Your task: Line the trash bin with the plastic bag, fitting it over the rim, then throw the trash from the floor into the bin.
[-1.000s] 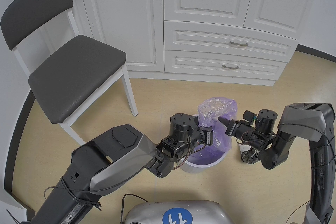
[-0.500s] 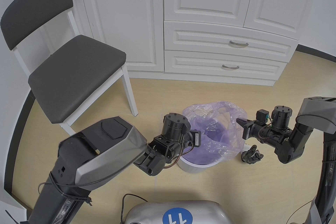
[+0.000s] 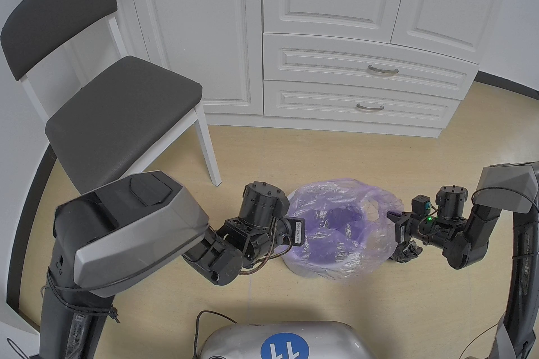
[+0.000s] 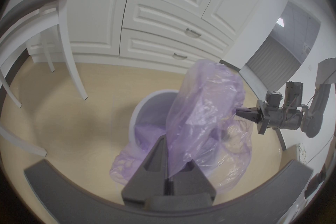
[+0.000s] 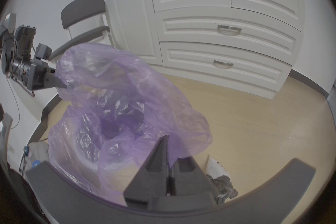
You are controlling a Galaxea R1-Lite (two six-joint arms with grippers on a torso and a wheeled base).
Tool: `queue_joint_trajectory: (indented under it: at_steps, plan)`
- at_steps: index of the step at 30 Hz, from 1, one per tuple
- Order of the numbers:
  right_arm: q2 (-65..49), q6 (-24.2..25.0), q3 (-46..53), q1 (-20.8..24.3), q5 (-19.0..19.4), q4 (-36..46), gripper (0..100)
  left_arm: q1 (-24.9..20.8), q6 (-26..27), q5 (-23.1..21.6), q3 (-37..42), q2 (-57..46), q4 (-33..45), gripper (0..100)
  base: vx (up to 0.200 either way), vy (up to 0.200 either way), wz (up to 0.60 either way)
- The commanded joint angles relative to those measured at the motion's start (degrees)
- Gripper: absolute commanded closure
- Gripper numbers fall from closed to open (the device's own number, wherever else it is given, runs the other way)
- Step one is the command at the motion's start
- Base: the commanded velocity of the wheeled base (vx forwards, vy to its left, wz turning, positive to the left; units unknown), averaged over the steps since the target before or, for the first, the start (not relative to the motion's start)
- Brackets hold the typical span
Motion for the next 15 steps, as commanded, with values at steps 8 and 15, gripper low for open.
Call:
queue_joint_trajectory:
  at_steps: [8,15]
  plan:
    - [2.2,-6.1,3.8,0.3,0.0,0.1,100,1.2,-0.1,-0.2,2.6,-2.9,8.5,100,0.0,0.0,0.0]
    - [7.2,-7.8,1.8,1.2,-1.3,0.1,100,1.7,0.3,-0.5,-0.4,1.6,9.1,100,0.0,0.0,0.0]
